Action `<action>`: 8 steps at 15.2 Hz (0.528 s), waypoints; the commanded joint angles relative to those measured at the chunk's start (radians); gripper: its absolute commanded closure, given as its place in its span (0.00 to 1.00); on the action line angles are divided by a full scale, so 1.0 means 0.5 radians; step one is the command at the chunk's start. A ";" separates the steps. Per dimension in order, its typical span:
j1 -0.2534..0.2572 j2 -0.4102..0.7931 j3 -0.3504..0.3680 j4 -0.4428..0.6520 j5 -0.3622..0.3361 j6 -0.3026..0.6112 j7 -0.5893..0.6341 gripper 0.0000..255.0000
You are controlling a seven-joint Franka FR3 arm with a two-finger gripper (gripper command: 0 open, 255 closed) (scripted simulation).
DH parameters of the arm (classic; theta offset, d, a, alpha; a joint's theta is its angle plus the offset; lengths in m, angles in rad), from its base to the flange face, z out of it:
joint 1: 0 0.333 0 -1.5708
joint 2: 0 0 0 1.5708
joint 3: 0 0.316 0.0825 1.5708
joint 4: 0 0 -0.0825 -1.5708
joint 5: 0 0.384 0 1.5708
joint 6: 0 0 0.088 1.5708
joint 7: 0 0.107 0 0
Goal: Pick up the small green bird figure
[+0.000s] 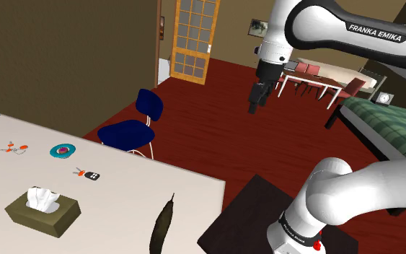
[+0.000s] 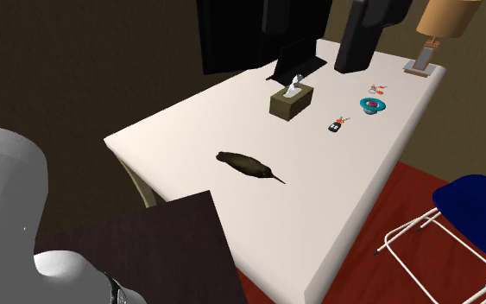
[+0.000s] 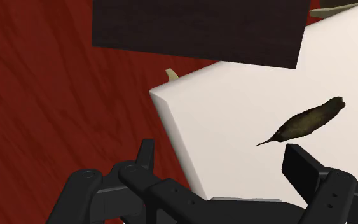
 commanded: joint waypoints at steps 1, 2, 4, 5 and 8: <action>0.000 0.000 0.000 0.000 0.000 0.000 0.000 0.00; -0.004 -0.036 0.041 -0.074 0.023 0.045 0.077 0.00; -0.012 -0.100 0.125 -0.214 0.073 0.136 0.232 0.00; -0.014 -0.126 0.170 -0.279 0.100 0.182 0.309 0.00; -0.014 -0.181 0.309 -0.456 0.188 0.327 0.541 0.00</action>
